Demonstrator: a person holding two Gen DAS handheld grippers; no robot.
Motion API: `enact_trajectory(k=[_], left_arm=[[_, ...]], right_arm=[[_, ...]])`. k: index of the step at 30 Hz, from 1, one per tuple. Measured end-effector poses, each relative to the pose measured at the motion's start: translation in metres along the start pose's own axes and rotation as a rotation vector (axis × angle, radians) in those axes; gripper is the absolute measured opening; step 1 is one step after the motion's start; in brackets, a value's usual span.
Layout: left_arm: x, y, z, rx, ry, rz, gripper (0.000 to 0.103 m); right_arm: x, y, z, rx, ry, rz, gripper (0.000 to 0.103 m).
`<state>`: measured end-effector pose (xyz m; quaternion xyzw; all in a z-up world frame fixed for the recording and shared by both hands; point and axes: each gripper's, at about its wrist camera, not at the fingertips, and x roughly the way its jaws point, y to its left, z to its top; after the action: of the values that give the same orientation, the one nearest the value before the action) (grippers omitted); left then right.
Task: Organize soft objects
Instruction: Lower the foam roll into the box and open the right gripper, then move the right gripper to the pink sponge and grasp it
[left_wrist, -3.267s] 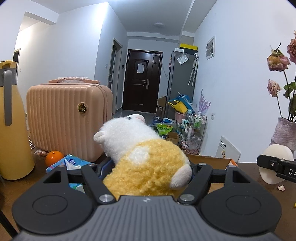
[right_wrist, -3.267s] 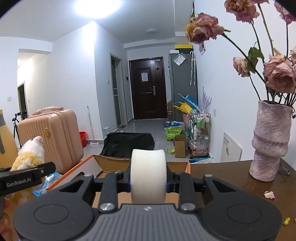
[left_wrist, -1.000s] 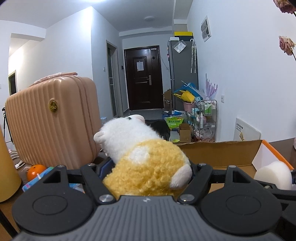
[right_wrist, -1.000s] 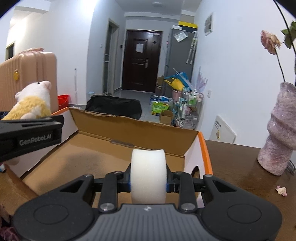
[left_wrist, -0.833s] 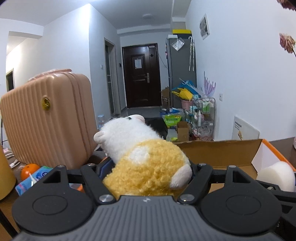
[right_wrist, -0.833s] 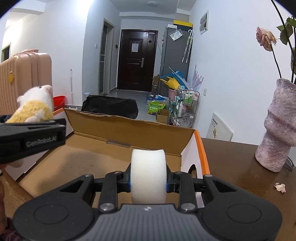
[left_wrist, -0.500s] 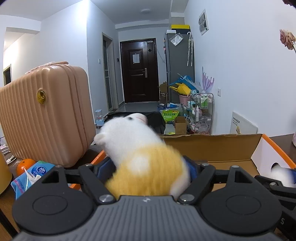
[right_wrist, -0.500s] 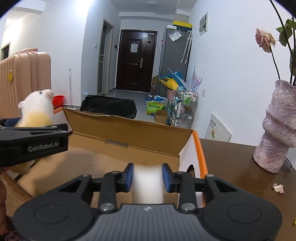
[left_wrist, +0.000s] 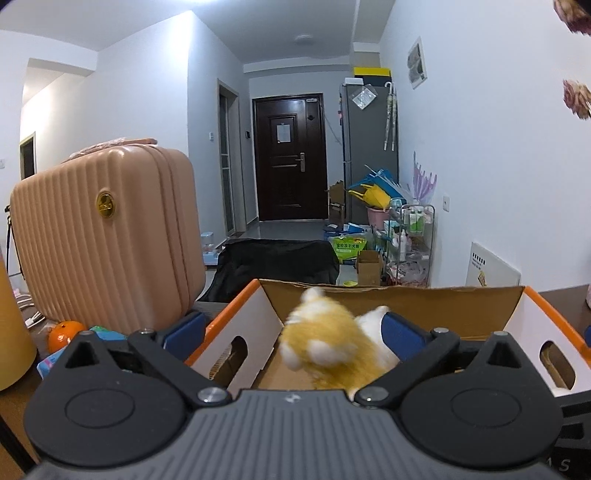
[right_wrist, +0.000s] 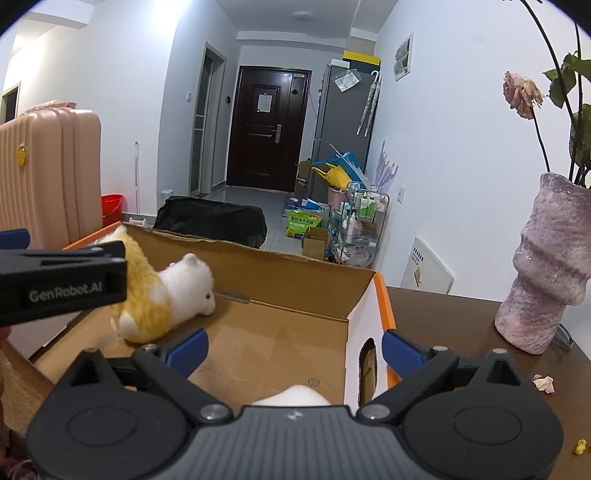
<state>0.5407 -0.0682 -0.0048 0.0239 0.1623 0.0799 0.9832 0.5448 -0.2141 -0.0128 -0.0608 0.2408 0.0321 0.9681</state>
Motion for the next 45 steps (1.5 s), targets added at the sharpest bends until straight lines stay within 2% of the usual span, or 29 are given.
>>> enact_trajectory(k=[9, 21, 32, 45], left_arm=[[-0.019, 0.014, 0.011, -0.064, -0.029, -0.016, 0.103], [-0.051, 0.033, 0.016, -0.092, -0.056, -0.027, 0.103], [-0.072, 0.051, 0.004, -0.086, -0.059, -0.007, 0.103], [-0.118, 0.064, -0.016, -0.045, -0.082, -0.003, 0.103]], right_arm=[[-0.027, -0.016, 0.009, 0.047, -0.069, 0.023, 0.103], [-0.068, -0.04, 0.008, 0.096, -0.13, 0.048, 0.103], [-0.109, -0.052, -0.01, 0.116, -0.167, 0.032, 0.103], [-0.154, -0.053, -0.047, 0.136, -0.189, 0.02, 0.103]])
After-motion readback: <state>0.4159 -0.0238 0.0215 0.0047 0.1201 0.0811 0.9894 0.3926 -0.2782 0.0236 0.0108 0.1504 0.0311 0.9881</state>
